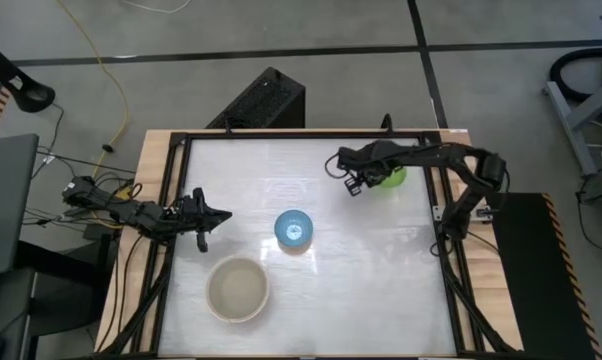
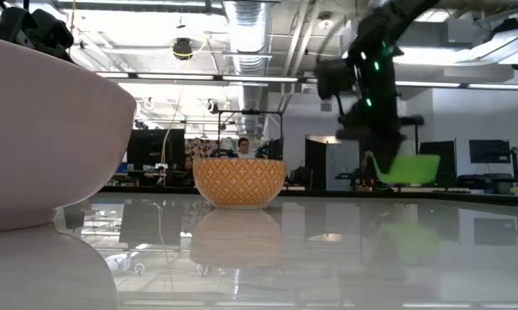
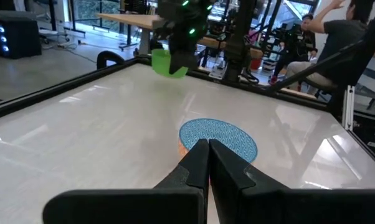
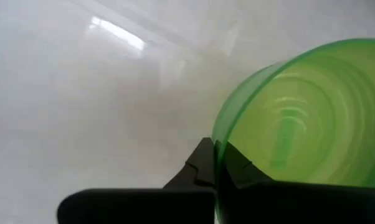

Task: Nest bowls inside each other by size order
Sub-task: Stack the green bowl on top of the gray bowl

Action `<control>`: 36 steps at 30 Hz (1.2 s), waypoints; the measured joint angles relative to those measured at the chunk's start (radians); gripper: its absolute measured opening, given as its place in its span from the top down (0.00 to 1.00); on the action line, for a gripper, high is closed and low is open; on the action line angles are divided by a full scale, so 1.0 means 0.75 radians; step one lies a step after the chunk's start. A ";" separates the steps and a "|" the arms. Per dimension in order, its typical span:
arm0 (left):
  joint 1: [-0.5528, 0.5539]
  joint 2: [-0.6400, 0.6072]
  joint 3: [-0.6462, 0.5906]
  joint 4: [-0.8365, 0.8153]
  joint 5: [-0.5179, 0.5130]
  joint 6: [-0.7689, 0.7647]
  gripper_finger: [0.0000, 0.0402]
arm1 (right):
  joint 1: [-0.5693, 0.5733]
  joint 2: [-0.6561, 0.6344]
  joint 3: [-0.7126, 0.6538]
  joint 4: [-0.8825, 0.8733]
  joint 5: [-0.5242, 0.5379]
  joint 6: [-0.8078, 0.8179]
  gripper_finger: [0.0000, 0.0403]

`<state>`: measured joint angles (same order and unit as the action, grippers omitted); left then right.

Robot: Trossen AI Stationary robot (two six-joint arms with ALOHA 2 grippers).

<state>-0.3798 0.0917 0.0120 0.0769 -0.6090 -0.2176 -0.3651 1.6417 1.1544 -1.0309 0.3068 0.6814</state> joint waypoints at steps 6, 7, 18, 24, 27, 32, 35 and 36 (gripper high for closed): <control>0.000 0.000 0.000 0.000 0.000 -0.001 1.00 | 0.318 0.000 0.325 -0.037 0.028 0.033 0.99; 0.000 0.000 0.000 0.000 0.000 -0.001 1.00 | 0.376 0.000 0.378 0.000 0.048 0.028 0.99; 0.000 -0.001 0.000 0.000 0.000 -0.001 1.00 | 0.976 0.095 0.550 1.166 0.153 -0.886 1.00; 0.000 -0.001 0.000 0.000 0.000 -0.001 1.00 | 1.110 0.387 0.718 1.322 -0.013 -1.302 1.00; -0.001 -0.001 0.000 0.000 0.000 -0.001 1.00 | 1.107 0.547 0.949 1.210 -0.060 -1.331 1.00; 0.000 0.000 0.000 0.000 0.000 -0.001 1.00 | 1.069 0.823 1.445 0.778 -0.120 -1.323 1.00; 0.000 -0.001 0.000 0.000 0.000 -0.007 1.00 | 1.050 0.934 1.603 0.638 -0.176 -1.299 1.00; 0.000 0.000 0.000 0.000 0.000 -0.007 1.00 | 1.042 0.925 1.553 0.690 -0.212 -1.305 1.00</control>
<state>-0.3800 0.0914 0.0120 0.0770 -0.6087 -0.2226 0.4167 2.3356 2.3194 -0.5136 0.1479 -0.2974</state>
